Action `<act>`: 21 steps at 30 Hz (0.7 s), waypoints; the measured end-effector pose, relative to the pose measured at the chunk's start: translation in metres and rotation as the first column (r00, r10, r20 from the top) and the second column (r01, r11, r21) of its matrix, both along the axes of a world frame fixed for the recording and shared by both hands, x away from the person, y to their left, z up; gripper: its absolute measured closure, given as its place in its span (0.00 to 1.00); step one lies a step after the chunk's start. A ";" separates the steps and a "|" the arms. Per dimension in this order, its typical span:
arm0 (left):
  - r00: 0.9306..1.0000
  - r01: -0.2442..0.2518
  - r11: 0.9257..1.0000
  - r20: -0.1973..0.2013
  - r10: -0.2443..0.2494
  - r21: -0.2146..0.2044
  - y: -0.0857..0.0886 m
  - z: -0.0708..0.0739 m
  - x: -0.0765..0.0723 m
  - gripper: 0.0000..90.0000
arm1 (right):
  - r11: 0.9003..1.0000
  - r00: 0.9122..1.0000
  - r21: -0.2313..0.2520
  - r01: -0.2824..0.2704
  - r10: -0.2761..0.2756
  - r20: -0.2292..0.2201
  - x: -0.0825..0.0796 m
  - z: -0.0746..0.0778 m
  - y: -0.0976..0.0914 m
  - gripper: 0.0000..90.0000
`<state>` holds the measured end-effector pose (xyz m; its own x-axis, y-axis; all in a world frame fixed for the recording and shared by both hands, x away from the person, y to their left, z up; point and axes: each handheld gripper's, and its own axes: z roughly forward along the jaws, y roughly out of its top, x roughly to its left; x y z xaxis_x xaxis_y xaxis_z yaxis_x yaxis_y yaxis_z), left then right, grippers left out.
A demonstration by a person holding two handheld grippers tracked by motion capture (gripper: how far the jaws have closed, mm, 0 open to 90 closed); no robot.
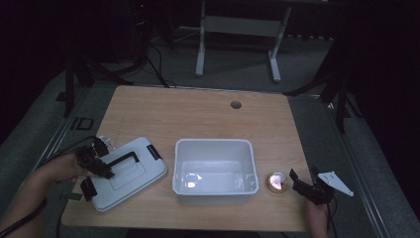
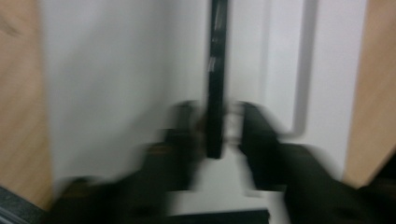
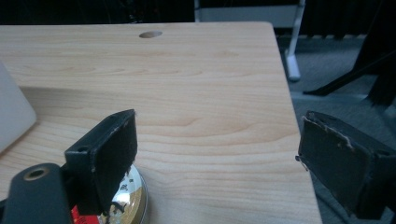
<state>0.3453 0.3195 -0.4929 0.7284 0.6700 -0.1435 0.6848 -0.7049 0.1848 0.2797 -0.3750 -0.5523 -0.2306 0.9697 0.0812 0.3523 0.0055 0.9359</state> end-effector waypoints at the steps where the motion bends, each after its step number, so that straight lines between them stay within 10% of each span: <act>1: 1.000 -0.004 1.000 -0.007 0.004 0.000 0.000 0.000 0.001 0.53 | 1.000 1.000 0.014 -0.011 0.011 -0.018 0.001 0.001 -0.002 0.13; 8: 0.999 0.036 0.999 -0.037 -0.036 -0.002 -0.004 -0.002 0.002 0.26 | 0.994 0.988 0.038 -0.098 0.102 -0.119 0.005 0.008 -0.020 0.13; 21: 0.998 0.049 0.998 -0.040 -0.050 -0.026 -0.002 0.004 0.000 0.19 | 0.944 0.915 -0.057 -0.325 0.298 -0.272 -0.005 0.003 -0.040 0.13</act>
